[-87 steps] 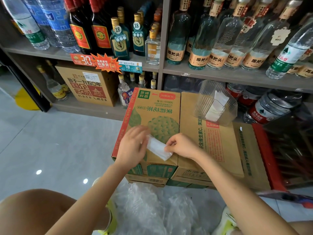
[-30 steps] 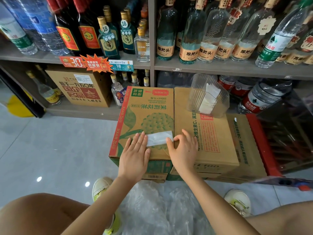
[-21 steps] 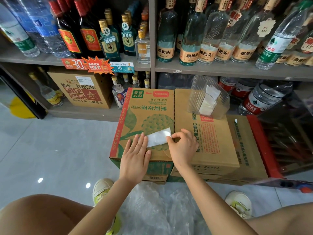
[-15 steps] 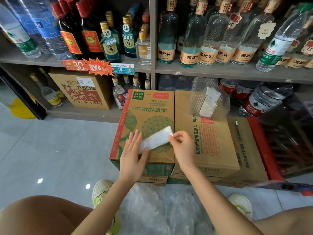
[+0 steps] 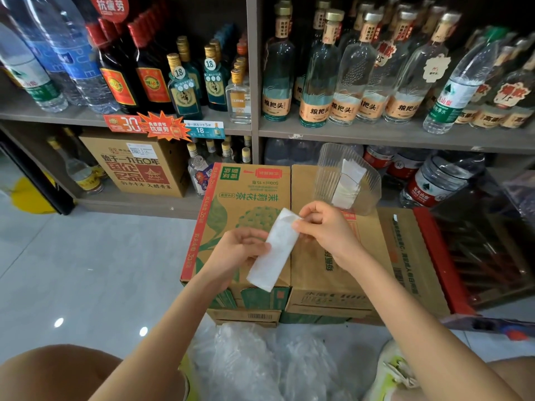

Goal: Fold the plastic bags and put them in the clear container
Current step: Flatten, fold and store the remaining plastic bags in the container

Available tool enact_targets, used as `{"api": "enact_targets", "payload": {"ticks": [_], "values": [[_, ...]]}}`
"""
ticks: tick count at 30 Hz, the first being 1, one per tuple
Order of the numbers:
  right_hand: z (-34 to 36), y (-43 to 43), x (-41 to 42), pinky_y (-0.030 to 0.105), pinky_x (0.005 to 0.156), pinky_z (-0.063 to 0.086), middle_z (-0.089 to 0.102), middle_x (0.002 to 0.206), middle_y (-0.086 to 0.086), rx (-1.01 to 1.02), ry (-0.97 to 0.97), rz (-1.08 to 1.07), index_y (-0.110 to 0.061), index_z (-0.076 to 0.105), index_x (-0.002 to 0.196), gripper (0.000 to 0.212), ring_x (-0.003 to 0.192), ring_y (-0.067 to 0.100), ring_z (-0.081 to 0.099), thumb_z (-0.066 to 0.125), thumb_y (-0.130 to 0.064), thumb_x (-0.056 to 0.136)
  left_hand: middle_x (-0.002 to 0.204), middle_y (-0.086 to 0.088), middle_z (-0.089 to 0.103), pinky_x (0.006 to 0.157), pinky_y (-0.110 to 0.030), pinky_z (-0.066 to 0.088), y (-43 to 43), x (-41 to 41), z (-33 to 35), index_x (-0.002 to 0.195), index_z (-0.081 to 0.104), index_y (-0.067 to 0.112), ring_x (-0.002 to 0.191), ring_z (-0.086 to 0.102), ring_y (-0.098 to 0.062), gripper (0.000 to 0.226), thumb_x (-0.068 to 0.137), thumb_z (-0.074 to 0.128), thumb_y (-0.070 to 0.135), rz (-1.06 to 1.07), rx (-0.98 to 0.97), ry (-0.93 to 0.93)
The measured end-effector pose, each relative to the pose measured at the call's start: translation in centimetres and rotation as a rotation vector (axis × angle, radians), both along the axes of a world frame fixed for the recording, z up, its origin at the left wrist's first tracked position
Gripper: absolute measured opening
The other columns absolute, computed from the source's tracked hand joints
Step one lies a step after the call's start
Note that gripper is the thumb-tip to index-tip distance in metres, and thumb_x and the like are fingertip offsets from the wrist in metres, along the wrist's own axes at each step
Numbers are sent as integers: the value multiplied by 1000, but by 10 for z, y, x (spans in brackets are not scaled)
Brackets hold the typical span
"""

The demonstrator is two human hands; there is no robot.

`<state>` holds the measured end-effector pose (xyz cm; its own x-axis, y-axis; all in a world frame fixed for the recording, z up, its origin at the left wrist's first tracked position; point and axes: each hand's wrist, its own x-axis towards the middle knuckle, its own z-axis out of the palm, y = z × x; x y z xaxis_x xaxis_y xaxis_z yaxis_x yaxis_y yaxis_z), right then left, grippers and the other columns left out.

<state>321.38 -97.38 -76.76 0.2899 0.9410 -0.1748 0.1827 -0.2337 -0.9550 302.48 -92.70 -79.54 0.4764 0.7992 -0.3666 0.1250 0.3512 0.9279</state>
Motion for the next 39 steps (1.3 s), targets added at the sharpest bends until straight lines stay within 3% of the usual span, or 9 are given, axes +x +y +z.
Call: {"api": "enact_targets", "payload": {"ticks": [4,9,13,21,25,27,29,34,39], "values": [[-2,-12,-14,28,58,57,70,92,3,-90,294,-83,-14,56,111,27,70,12,68,69,-14,86,62,-1,62,47,-16,42,-7,5,-1,94,66,2,50,56,-5,12,84,66,-4,97,10,-26],[-19,-21,-37,26,57,56,73,94,7,-218,426,-138,-9,63,109,27,76,18,70,71,-9,83,78,-12,67,56,-23,52,-14,6,-4,96,66,4,71,67,-18,11,87,65,-2,171,36,-34],[-21,-18,-44,22,52,51,72,89,4,-165,428,-180,-13,64,97,18,71,15,67,67,0,84,68,-4,66,58,-27,52,-16,6,-3,96,64,9,67,65,-18,12,87,66,1,205,9,-19],[-16,-23,-38,15,64,51,67,87,-3,43,175,-121,-20,66,89,18,75,4,61,67,-2,85,101,-26,68,63,-32,57,-12,1,11,114,56,4,77,67,-28,40,98,48,40,51,-306,-80],[-12,-28,-29,13,72,48,70,84,-9,157,30,50,-23,70,81,27,77,1,61,65,3,84,81,-15,68,56,-28,56,-10,0,20,100,60,7,64,65,-23,28,95,53,34,47,-406,-171],[-10,-30,-24,14,74,49,71,81,-10,177,12,93,-22,72,80,28,78,4,63,64,5,84,86,-13,67,58,-28,57,-10,1,22,102,59,7,66,64,-21,13,90,60,9,19,-349,-164],[-8,-32,-17,16,75,50,71,84,-11,150,16,107,-21,73,80,30,83,7,65,61,6,86,87,-13,68,60,-29,59,-8,4,24,110,57,5,69,66,-22,32,81,64,-8,17,-295,-139],[-1,-33,7,29,72,55,71,97,6,12,447,57,-9,67,105,24,88,19,68,51,2,92,79,-8,68,71,-39,56,-7,22,30,115,56,8,74,67,-26,49,73,71,-12,8,-67,-53],[1,-31,27,37,80,54,73,91,7,-90,372,3,-8,67,100,20,82,20,68,69,-6,80,77,-3,69,72,-34,55,-4,54,34,116,55,14,73,67,-20,51,75,72,-10,-65,116,-50]]}}
